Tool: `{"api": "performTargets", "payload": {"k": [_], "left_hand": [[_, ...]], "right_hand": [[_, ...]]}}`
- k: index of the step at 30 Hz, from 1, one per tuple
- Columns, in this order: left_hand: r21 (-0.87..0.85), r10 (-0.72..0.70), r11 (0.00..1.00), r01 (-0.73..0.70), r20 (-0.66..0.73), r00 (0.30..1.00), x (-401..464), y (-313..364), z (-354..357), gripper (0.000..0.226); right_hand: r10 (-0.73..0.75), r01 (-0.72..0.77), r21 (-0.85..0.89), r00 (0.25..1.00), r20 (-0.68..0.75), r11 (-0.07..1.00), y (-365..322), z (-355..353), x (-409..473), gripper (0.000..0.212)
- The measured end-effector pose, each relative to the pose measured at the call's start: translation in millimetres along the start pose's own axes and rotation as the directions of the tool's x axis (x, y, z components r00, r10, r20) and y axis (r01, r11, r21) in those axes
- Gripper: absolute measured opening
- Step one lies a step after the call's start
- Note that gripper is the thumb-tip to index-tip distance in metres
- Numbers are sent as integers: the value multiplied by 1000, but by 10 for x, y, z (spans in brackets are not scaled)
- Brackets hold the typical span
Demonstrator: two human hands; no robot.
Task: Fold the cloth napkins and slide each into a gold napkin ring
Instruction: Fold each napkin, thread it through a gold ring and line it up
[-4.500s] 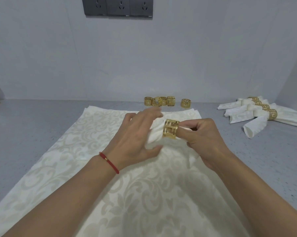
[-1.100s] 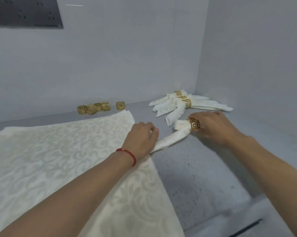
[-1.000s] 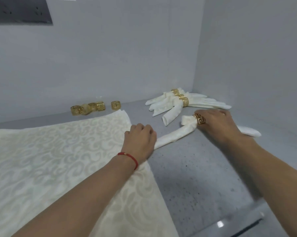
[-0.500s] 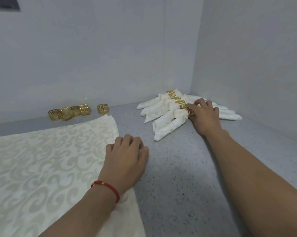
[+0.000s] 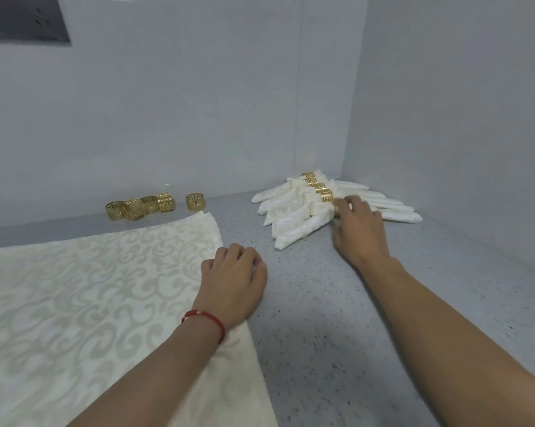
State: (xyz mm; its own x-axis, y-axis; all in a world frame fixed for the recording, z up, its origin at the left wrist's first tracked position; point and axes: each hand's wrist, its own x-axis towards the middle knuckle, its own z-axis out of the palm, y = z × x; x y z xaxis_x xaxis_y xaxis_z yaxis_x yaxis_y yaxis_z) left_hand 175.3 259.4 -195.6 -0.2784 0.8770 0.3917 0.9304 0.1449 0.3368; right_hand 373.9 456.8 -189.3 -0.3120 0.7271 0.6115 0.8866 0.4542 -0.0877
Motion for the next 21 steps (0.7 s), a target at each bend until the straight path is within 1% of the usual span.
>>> {"api": "performTargets", "payload": {"k": [1,2,3,4,5,6,7,8,10,11,12,13,14,15,16,18,21], "left_hand": [[-51,-33,998,35,44,998,10,1,-11,16],[-154,-80,984,92,82,993,5,5,-94,15],[-289,-131,943,164,128,983,8,17,-155,15],[-423,-181,875,237,168,969,-7,19,-253,18],[-513,-202,814,272,190,961,-32,12,-360,23],[-538,-201,801,263,171,964,-97,-24,-502,29],[-517,-170,829,213,130,977,-115,-38,-589,34],[-477,-144,862,172,95,985,-191,-69,-720,36],[-394,-97,912,119,75,992,-501,-163,-986,33],[-352,-74,931,96,73,995,-696,-232,-1093,30],[-307,-73,948,90,67,995,-893,-312,-1161,27],[-239,-80,967,91,55,995,-1150,-413,-1259,24],[-168,-78,982,84,44,996,-1316,-471,-1310,21],[-119,-80,989,84,40,996,-1525,-552,-1398,20],[-109,-87,990,92,50,995,-1699,-601,-1489,19],[-159,-97,981,113,107,990,-1973,-674,-1632,16],[-200,-62,974,102,197,978,-2235,-753,-1744,16]], "right_hand": [[-20,19,68,1000,7,998,-122,-81,-145,42],[-52,49,151,999,16,987,-309,-274,-297,37],[-69,57,244,997,42,968,-500,-431,-478,30],[-71,43,333,995,74,942,-717,-594,-644,22],[-80,33,393,991,103,919,-919,-759,-810,13],[-115,34,443,981,157,896,-1124,-945,-976,8],[-180,54,488,960,215,871,-1247,-1086,-1092,7],[-285,90,543,914,287,835,-1370,-1232,-1197,6],[-497,124,649,754,430,751,-1573,-1493,-1359,16],[-568,136,670,665,484,730,-1651,-1573,-1424,24],[-614,165,664,587,527,729,-1697,-1601,-1465,31],[-634,194,647,528,565,738,-1778,-1633,-1516,35],[-632,198,632,500,593,750,-1777,-1625,-1501,37],[-627,172,637,485,609,752,-1819,-1628,-1511,36],[-617,129,645,479,625,753,-1842,-1622,-1493,33],[-597,73,644,465,653,761,-1869,-1617,-1445,25],[-593,57,637,437,676,769,-1945,-1612,-1420,16]]}}
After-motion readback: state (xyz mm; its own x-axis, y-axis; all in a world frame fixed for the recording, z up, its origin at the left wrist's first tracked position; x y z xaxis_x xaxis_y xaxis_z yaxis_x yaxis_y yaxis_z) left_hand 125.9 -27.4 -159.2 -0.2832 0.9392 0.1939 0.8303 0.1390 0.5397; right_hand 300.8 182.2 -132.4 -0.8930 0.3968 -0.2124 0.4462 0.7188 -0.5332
